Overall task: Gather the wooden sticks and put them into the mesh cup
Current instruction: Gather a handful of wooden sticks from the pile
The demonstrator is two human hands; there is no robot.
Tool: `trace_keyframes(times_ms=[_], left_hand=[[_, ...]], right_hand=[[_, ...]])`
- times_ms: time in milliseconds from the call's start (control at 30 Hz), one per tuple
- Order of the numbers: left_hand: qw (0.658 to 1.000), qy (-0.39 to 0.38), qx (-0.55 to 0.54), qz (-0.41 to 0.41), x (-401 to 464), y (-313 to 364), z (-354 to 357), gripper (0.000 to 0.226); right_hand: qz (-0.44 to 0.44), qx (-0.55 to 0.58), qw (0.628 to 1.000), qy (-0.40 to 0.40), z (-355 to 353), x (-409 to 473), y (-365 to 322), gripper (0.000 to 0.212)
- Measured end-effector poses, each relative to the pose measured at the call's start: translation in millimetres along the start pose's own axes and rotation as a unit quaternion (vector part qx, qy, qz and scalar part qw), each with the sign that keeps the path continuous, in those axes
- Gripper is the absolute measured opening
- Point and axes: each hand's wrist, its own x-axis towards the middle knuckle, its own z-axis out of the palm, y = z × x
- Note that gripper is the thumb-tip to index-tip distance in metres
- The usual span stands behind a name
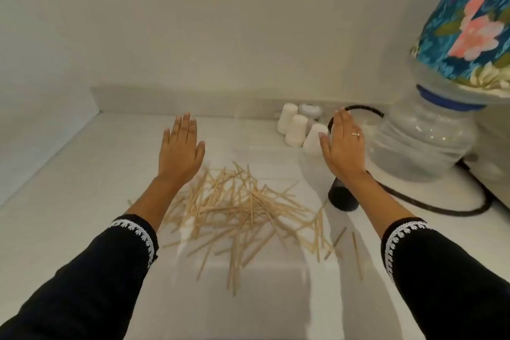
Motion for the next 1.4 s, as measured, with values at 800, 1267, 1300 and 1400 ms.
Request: trace_keyframes(times_ms=[800,1267,1300,1400], left_hand=[[0.982,-0.170,-0.030,-0.077,-142,13,58,0.050],[0.982,-0.171,-0.034,-0.066,-144,10,62,0.049],[0.983,-0.167,-0.037,-0.065,-144,11,62,0.049],[0.983,-0.163,-0.043,-0.071,-143,12,61,0.049]], right_hand=[[-0.004,0.047,0.973,-0.225,76,-160,-26,0.053],[0.369,0.101,0.917,-0.111,14,-181,22,0.023],[0.379,0.087,0.912,-0.128,9,-188,27,0.025],[0.391,0.084,0.899,-0.177,3,-201,26,0.034]])
